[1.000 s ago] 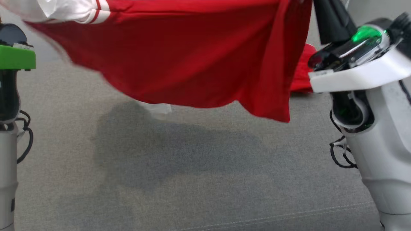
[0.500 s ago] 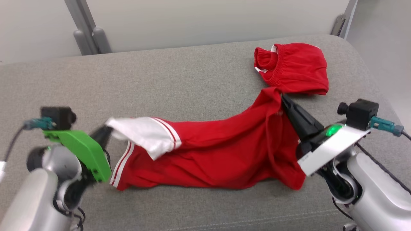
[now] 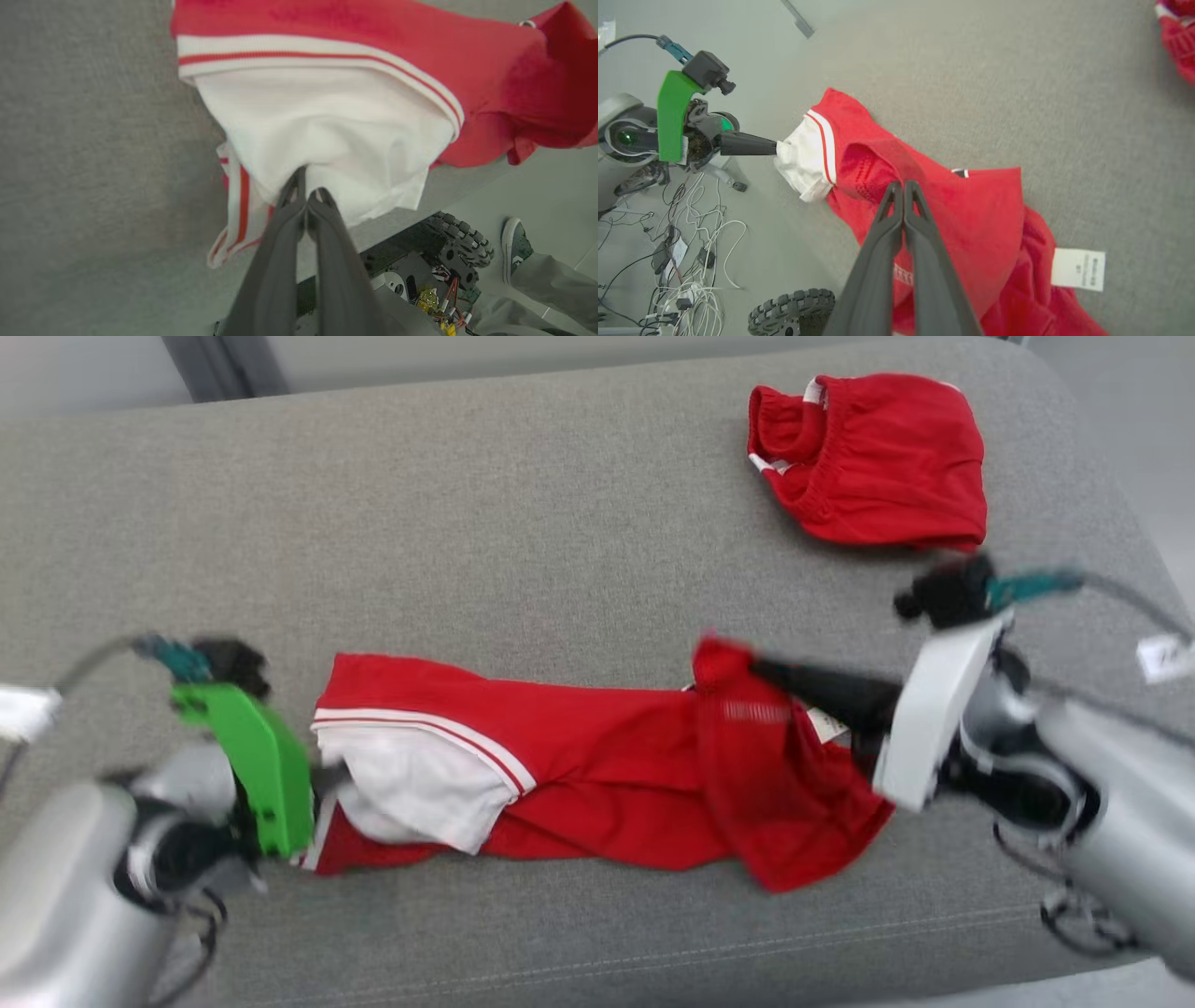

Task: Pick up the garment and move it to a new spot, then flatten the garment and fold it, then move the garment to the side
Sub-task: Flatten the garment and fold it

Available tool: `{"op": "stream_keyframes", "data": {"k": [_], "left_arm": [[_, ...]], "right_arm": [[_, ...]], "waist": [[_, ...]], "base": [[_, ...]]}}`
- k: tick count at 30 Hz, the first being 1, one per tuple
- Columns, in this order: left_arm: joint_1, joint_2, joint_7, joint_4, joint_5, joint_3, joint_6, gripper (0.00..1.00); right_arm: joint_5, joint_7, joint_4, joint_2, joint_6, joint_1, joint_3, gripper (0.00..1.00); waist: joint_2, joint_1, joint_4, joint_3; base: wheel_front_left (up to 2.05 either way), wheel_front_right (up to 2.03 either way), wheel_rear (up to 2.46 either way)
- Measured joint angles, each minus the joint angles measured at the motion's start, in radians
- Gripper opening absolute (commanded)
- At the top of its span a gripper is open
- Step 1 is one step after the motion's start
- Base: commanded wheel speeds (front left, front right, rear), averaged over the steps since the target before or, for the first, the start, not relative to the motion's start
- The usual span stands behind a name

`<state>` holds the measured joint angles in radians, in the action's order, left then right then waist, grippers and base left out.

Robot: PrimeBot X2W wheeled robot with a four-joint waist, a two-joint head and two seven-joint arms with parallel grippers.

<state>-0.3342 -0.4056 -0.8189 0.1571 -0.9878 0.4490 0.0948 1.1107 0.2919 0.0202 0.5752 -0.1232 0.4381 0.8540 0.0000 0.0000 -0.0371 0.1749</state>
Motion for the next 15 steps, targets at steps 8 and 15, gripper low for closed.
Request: {"op": "stream_keyframes", "data": {"k": [8,15], "left_arm": [[-0.545,0.035,0.186,0.007,0.14,-0.22,-0.091,0.0],[-0.889,0.076,0.454,-0.075,0.247,-0.311,-0.066,0.0]], "right_arm": [[0.029,-0.073,0.12,-0.187,0.0,0.527,-0.304,0.0],[-0.033,-0.334,0.107,-0.245,0.0,0.815,-0.511,0.0]], "waist": [[0.0,0.0,-0.021,0.106],[0.0,0.0,-0.018,0.203]], "base": [[0.0,0.0,0.0],[0.0,0.0,0.0]]}}
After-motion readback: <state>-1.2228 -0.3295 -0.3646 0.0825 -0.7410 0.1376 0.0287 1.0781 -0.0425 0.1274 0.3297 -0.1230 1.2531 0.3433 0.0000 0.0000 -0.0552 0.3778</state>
